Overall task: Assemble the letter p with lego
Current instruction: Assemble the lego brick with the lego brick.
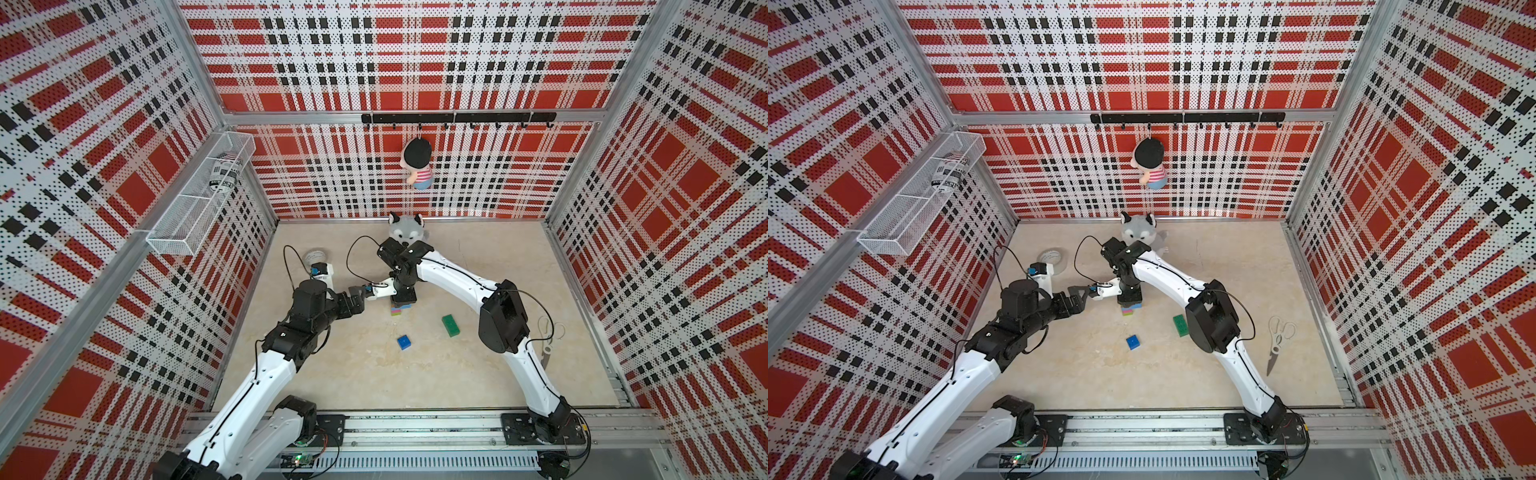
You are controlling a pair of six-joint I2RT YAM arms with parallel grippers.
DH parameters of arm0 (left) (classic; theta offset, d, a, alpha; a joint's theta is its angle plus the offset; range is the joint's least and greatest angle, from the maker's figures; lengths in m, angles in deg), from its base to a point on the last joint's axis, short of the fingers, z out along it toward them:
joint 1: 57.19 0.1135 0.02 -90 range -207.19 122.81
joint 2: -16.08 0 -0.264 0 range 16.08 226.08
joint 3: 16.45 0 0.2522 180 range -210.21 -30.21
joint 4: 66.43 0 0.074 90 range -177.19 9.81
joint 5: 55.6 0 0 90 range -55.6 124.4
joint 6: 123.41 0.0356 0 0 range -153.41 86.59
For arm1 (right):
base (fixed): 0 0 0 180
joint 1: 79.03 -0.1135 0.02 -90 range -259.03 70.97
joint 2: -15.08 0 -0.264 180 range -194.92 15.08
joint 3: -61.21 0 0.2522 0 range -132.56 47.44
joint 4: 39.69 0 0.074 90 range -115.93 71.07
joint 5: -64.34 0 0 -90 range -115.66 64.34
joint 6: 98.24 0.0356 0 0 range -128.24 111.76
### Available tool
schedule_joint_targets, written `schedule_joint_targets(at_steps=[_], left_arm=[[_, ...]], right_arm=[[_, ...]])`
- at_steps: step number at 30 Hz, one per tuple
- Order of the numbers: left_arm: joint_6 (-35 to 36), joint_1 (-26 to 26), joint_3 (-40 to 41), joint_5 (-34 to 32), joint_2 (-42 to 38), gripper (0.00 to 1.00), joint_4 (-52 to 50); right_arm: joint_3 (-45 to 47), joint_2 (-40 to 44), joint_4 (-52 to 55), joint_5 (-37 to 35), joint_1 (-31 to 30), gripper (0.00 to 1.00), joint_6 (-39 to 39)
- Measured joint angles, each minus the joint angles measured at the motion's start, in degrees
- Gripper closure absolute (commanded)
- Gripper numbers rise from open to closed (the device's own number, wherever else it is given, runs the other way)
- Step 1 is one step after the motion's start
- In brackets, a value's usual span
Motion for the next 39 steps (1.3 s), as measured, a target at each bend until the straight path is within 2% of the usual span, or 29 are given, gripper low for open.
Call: schedule_joint_targets(at_steps=[39], left_arm=[[0.0, 0.0, 0.0, 0.3, 1.0, 0.01, 0.0]], right_arm=[[-2.6, -1.7, 1.8, -3.4, -1.1, 0.80, 0.0]])
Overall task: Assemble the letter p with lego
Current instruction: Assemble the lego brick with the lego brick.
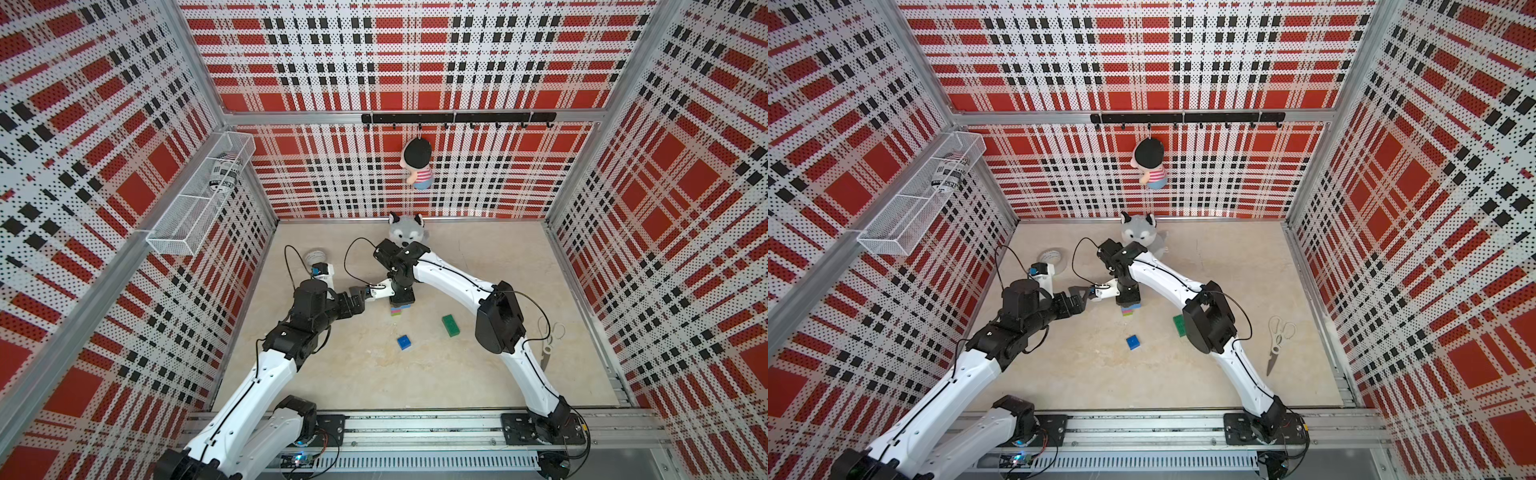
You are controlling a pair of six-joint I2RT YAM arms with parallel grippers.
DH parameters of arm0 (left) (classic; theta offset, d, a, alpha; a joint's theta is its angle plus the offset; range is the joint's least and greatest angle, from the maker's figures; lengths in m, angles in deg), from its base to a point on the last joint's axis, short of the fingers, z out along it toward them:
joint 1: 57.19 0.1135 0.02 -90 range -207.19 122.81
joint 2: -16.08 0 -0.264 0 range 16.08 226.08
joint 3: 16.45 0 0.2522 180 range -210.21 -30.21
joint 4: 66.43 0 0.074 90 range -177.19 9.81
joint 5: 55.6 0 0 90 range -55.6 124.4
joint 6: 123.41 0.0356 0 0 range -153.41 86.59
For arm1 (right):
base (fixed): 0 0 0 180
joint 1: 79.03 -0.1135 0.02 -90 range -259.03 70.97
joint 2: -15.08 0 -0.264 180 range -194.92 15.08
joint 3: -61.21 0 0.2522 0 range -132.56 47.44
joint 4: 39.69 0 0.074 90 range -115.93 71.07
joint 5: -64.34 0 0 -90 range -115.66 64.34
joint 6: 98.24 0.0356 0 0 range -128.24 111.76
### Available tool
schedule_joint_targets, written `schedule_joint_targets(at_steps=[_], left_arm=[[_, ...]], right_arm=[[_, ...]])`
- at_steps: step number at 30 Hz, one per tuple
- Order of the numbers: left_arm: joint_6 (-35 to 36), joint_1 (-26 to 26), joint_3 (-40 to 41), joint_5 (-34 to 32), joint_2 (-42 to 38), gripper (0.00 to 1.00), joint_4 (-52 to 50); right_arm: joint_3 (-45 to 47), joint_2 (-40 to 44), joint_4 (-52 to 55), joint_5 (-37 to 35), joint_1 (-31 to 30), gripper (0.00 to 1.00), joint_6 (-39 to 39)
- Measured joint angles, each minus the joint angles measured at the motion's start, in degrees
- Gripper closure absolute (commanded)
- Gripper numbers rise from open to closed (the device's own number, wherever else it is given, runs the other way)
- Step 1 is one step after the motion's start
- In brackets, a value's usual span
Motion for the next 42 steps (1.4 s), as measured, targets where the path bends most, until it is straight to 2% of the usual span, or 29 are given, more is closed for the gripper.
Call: schedule_joint_targets(at_steps=[42], left_arm=[[0.0, 0.0, 0.0, 0.6, 0.6, 0.01, 0.0]], right_arm=[[-2.8, -2.1, 2.0, -0.9, -0.5, 0.82, -0.4]])
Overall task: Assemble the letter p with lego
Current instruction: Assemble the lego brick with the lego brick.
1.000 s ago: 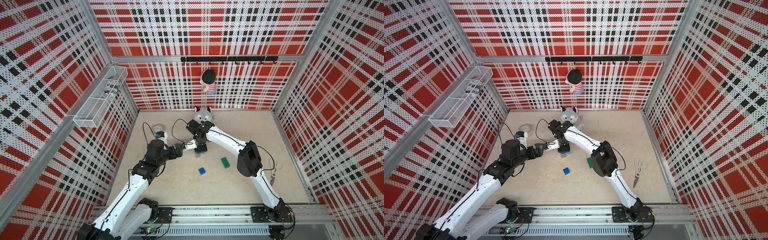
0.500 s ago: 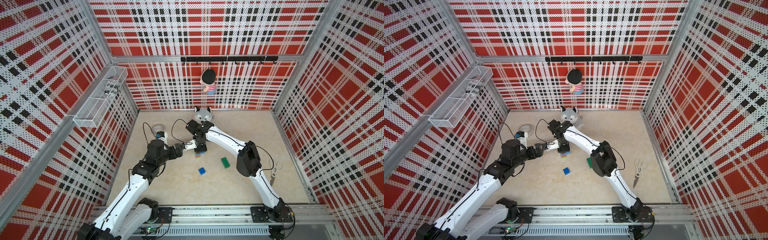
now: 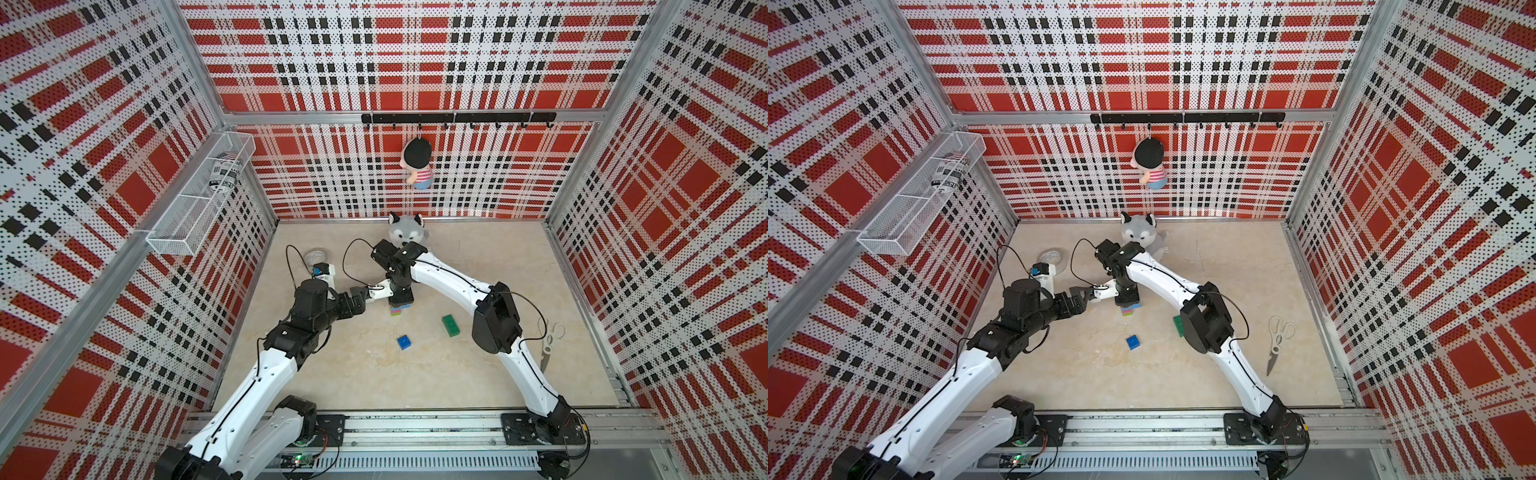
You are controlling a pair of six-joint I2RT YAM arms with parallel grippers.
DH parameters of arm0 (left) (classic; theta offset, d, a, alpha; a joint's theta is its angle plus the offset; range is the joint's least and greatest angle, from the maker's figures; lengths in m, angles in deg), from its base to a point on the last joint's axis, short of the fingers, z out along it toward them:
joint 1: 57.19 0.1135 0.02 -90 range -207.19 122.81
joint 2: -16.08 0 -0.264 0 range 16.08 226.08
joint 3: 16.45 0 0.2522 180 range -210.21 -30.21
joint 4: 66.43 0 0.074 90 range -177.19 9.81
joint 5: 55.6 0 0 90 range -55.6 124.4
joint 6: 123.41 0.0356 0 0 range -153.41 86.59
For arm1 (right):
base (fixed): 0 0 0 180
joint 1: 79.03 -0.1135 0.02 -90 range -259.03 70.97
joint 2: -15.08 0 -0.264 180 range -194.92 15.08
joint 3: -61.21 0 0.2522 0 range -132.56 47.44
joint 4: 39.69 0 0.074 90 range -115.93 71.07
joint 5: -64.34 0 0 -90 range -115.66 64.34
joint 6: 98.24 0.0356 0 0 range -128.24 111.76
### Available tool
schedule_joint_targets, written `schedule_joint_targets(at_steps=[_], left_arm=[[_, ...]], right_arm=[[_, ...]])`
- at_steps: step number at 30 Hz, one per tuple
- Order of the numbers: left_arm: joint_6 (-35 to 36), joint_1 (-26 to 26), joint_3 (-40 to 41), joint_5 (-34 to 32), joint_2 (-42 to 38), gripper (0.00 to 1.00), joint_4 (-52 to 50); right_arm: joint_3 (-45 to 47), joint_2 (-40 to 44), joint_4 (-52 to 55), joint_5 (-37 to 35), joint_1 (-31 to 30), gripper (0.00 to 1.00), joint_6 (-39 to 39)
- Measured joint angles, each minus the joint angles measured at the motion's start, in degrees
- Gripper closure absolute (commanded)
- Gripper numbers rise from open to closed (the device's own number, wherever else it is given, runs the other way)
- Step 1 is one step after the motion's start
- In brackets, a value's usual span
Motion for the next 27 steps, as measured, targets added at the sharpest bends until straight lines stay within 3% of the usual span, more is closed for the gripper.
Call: schedule_joint_targets(at_steps=[4, 9, 13, 19, 27], left_arm=[[0.0, 0.0, 0.0, 0.0, 0.0, 0.01, 0.0], [0.0, 0.0, 0.0, 0.0, 0.0, 0.01, 0.0], [0.0, 0.0, 0.0, 0.0, 0.0, 0.02, 0.0], [0.0, 0.0, 0.0, 0.0, 0.0, 0.02, 0.0], [0.0, 0.0, 0.0, 0.0, -0.1, 0.02, 0.0]], right_arm=[[0.0, 0.0, 0.0, -0.1, -0.1, 0.75, 0.0], [-0.1, -0.1, -0.3, -0.1, -0.1, 0.52, 0.2], [1.4, -4.2, -2.0, 0.3, -0.9, 0.41, 0.5], [1.7, -4.6, -4.9, 1.9, -1.4, 0.33, 1.1], [1.8, -2.9, -7.5, 1.7, -1.5, 0.30, 2.2]])
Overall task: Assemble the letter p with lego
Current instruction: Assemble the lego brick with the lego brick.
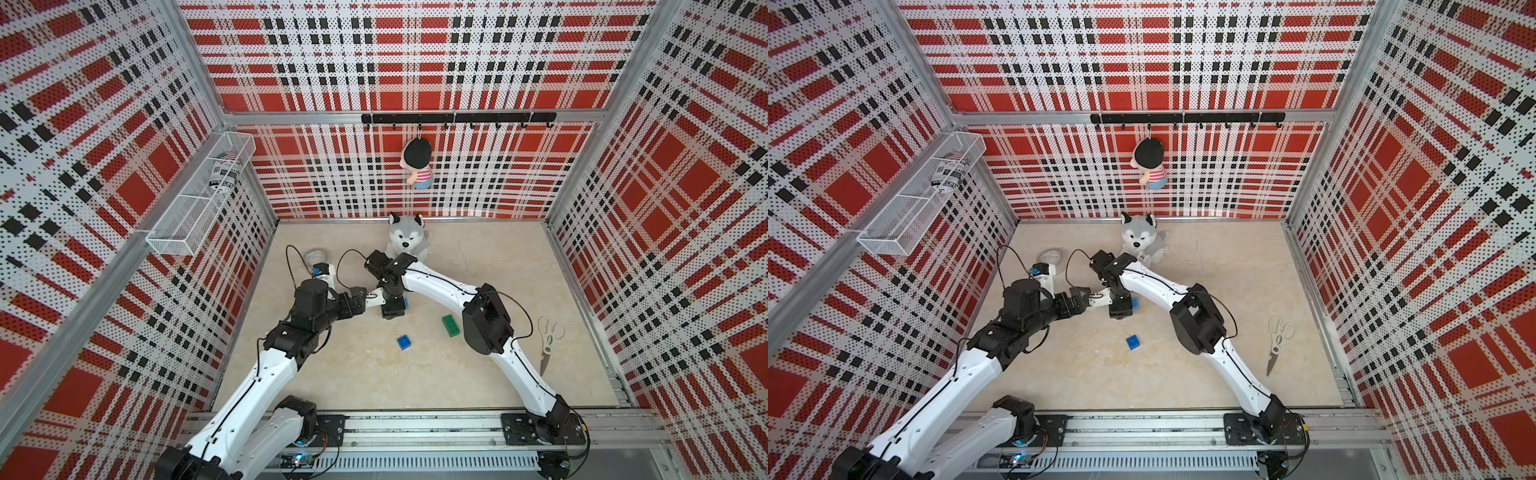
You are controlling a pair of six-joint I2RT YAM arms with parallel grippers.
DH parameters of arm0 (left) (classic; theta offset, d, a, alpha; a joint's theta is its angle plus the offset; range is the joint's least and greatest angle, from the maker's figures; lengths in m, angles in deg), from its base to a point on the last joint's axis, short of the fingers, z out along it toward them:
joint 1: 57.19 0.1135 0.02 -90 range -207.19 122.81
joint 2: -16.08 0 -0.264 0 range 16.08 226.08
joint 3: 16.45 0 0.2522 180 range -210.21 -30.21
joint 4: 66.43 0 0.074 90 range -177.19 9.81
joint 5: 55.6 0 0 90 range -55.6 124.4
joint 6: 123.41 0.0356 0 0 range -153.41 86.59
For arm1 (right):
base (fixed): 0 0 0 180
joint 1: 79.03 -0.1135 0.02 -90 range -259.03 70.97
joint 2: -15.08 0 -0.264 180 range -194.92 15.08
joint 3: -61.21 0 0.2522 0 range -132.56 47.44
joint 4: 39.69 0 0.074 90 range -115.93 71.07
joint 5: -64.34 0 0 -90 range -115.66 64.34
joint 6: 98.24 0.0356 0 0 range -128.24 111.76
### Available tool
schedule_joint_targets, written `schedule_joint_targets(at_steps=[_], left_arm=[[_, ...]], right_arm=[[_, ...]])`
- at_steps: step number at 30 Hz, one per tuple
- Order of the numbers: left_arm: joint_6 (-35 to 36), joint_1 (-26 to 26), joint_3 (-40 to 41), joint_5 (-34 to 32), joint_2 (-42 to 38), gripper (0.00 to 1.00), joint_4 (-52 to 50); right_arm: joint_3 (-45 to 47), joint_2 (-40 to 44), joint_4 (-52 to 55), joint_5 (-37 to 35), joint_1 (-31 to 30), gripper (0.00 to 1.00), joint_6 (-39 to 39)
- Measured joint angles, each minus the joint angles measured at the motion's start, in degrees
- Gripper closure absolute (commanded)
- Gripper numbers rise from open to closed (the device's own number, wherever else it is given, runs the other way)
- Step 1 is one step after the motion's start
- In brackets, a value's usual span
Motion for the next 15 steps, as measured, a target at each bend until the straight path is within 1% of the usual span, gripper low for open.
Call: schedule_joint_targets(at_steps=[4, 8, 11, 15], left_arm=[[0.0, 0.0, 0.0, 0.0, -0.4, 0.02, 0.0], [0.0, -0.2, 0.0, 0.8, -2.1, 0.02, 0.9], [-0.2, -0.7, -0.5, 2.1, -3.1, 0.02, 2.6], [-0.3, -2.5, -2.2, 6.4, -3.7, 0.00, 5.2]], right_arm=[[1.4, 3.6, -2.7, -0.1, 0.0, 0.29, 1.5], [6.6, 9.9, -6.8, -0.7, 0.1, 0.29, 4.1], [14.3, 17.6, -11.6, -2.5, 0.1, 0.29, 7.2], [27.5, 29.1, -20.1, -6.5, -0.1, 0.30, 14.1]])
